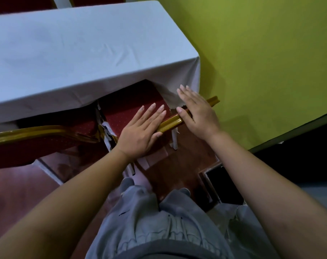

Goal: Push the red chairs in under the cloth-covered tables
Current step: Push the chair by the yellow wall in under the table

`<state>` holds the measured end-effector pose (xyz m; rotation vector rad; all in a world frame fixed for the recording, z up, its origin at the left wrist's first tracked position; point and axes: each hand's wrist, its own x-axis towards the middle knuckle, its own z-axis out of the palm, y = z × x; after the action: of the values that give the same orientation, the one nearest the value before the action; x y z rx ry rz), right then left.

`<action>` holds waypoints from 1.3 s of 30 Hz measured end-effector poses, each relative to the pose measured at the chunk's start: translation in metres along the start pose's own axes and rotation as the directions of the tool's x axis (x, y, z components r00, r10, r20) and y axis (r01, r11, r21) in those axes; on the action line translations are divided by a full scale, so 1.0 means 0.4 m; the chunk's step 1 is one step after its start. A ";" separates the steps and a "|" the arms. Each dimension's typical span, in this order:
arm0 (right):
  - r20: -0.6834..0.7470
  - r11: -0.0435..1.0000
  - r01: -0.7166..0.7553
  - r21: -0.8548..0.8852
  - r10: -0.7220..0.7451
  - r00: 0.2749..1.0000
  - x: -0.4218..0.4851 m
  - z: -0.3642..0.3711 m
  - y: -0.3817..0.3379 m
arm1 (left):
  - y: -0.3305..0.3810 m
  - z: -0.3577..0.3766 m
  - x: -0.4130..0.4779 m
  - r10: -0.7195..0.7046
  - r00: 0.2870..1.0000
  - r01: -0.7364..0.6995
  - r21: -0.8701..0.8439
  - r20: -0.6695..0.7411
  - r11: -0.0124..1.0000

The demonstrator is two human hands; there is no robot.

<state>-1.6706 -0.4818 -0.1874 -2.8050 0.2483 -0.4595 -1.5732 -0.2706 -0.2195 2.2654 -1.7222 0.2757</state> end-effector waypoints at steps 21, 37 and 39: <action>-0.136 0.985 -0.119 0.126 0.136 0.981 -0.055 0.053 -0.006 | 0.023 -0.050 -0.124 -0.482 0.858 0.513 -0.227 0.180 0.828; -0.102 0.968 -0.202 0.149 0.218 0.971 -0.075 0.016 0.062 | 0.111 -0.029 -0.074 -0.479 0.862 0.506 -0.201 0.166 0.839; -0.108 0.967 -0.209 0.144 0.226 0.968 -0.074 0.021 0.045 | 0.094 -0.038 -0.082 -0.407 0.911 0.412 -0.184 0.065 0.892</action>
<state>-1.6976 -0.4904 -0.2089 -2.5861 0.5276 -0.5756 -1.6179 -0.2448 -0.2115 2.4151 -1.1737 -0.0119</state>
